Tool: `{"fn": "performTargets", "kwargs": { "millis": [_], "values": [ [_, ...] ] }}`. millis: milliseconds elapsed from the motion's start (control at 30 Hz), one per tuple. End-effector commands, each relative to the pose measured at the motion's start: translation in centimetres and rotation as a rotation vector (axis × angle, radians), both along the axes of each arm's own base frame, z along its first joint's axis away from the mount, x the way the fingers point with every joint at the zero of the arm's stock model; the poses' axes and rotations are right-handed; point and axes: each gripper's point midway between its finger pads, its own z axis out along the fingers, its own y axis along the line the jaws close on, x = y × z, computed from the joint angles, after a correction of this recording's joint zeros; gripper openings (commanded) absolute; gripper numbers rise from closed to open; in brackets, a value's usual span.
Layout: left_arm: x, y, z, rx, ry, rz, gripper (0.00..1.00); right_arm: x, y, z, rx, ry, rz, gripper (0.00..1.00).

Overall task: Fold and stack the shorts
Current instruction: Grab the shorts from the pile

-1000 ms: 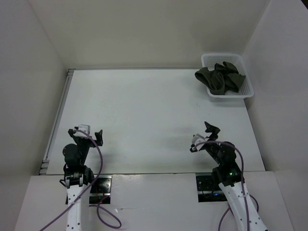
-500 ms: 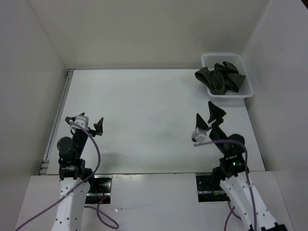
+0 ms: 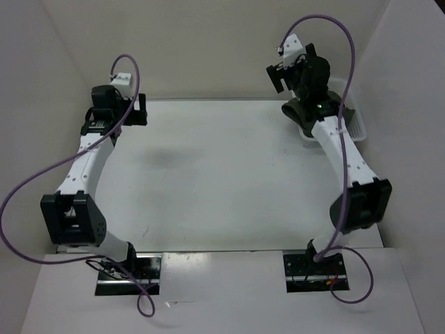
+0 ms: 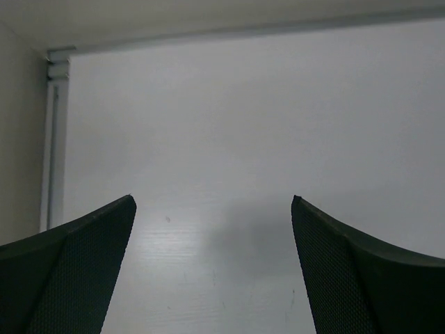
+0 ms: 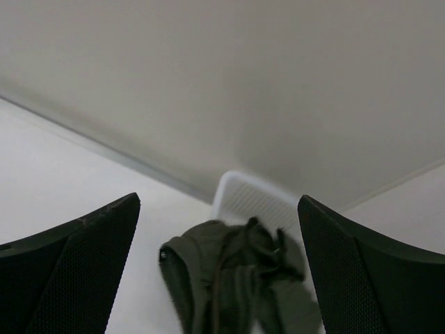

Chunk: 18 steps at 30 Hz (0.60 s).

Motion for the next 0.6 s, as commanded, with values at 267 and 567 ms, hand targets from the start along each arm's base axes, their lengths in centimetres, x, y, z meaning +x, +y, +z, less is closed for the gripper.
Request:
{"fn": "performTargets", "kwargs": {
  "millis": [267,567],
  "values": [
    [-1.0,-5.1,-6.6,-0.1,0.343,-0.191,0.99,8.1,-3.2,-15.5,0.2,0.378,-0.253,0.99],
    [-0.5,-3.9,-7.7,-0.064,0.354,-0.132,0.99,9.8,-4.2,-22.0,0.146,0.467,-0.303,0.99]
  ]
}}
